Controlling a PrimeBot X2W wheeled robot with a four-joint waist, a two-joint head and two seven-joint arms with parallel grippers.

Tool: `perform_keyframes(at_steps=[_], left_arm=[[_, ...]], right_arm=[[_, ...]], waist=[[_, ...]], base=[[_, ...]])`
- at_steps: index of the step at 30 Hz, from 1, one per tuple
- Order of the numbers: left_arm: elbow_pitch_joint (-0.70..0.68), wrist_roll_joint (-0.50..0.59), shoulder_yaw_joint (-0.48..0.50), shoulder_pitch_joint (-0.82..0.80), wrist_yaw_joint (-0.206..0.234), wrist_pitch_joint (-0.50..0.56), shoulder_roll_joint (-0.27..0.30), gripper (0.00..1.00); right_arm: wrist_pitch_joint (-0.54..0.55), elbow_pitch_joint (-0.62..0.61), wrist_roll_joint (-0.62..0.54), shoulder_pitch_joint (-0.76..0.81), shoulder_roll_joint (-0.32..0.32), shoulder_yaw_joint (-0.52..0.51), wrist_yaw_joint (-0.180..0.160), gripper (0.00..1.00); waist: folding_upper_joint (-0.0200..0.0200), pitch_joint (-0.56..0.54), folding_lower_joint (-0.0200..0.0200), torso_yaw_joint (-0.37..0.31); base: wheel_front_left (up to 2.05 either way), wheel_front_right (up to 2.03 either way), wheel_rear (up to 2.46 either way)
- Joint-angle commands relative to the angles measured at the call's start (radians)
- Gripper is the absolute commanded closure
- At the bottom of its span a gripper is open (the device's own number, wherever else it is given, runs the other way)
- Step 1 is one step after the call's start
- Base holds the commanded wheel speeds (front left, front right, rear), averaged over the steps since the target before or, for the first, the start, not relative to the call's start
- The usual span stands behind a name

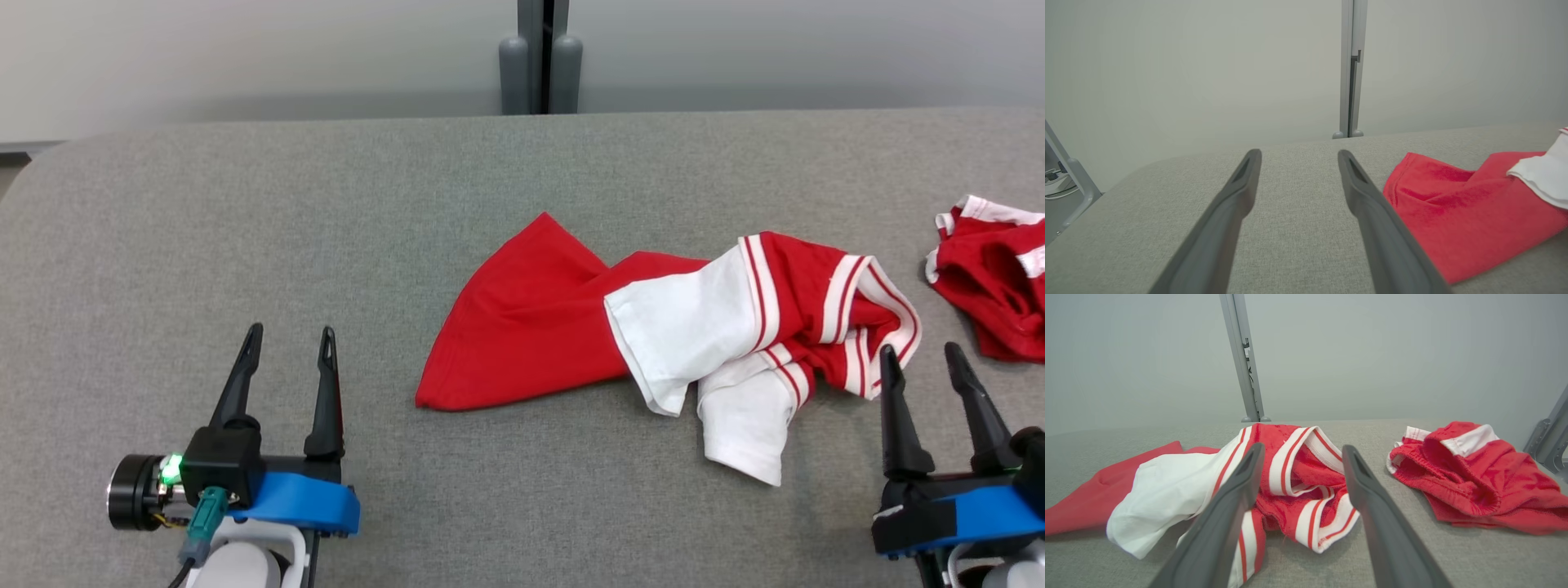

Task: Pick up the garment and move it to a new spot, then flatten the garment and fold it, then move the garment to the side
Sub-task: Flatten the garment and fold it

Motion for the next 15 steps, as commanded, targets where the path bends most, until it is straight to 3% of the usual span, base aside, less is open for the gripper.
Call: perform_keyframes(at_steps=[1, 7, 15], left_arm=[[0.004, -0.001, 0.001, 0.018, -0.003, -0.004, 0.005, 0.00], [0.010, -0.007, -0.007, 0.049, -0.003, -0.004, 0.010, 0.00], [0.010, -0.012, -0.018, 0.038, -0.003, -0.002, 0.014, 0.00]], right_arm=[[0.028, -0.043, -0.016, 0.035, 0.018, 0.000, 0.000, 0.00], [0.087, -0.156, -0.035, 0.091, 0.051, 0.003, 0.000, 0.00], [0.112, -0.203, -0.033, 0.103, 0.065, 0.005, 0.000, 0.00]], waist=[[0.0000, -0.028, 0.0001, -0.016], [0.0000, -0.049, 0.0001, -0.019], [0.0000, -0.042, 0.0001, -0.018]], base=[[0.00, 0.00, 0.00], [0.00, 0.00, 0.00], [0.00, 0.00, 0.00]])
